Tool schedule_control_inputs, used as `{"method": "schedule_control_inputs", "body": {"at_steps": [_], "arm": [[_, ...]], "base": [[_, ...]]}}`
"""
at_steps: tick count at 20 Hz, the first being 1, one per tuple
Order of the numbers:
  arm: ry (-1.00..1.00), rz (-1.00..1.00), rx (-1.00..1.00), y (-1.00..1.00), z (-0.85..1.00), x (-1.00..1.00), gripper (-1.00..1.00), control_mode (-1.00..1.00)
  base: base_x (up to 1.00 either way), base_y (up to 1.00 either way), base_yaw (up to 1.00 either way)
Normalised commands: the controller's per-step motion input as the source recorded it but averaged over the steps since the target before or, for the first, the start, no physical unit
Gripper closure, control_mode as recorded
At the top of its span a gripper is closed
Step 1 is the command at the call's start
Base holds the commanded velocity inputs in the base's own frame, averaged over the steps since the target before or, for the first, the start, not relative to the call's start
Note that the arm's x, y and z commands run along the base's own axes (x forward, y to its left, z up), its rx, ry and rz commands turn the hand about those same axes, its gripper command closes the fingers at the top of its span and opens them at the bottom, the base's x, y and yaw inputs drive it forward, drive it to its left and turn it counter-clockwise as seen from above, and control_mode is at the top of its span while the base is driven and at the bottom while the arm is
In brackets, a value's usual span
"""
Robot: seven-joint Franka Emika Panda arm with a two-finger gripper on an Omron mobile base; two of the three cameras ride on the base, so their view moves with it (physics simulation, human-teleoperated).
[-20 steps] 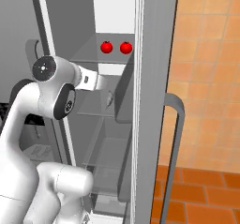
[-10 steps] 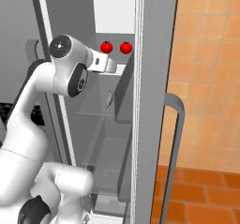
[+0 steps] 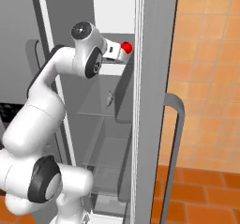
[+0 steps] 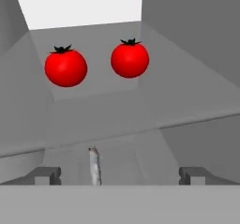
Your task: Place one tomato and one fish in each tupperware on the nearby counter, to pack two identical lunches.
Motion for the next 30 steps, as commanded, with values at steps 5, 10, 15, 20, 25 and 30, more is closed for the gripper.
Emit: {"method": "schedule_control_inputs", "body": {"at_steps": [5, 10, 15, 20, 25, 30], "arm": [[0.1, 0.0, 0.0, -0.32, 0.0, 0.8, -1.0, -1.0], [0.05, 0.0, 0.0, -0.07, 0.0, 0.72, -1.0, -1.0], [0.02, 0.0, 0.0, -0.1, -0.01, 0.72, -1.0, -1.0], [0.0, 0.01, 0.0, -0.21, -0.07, 0.64, -1.0, -1.0], [0.0, 0.03, 0.0, -0.11, -0.21, 0.44, -1.0, -1.0], [0.0, 0.03, -0.11, 0.04, -0.66, -0.22, -1.0, -1.0]], "base": [[0.0, 0.0, 0.0], [0.0, 0.0, 0.0], [0.0, 0.0, 0.0], [0.0, 0.0, 0.0], [0.0, 0.0, 0.0], [0.0, 0.0, 0.0]]}}
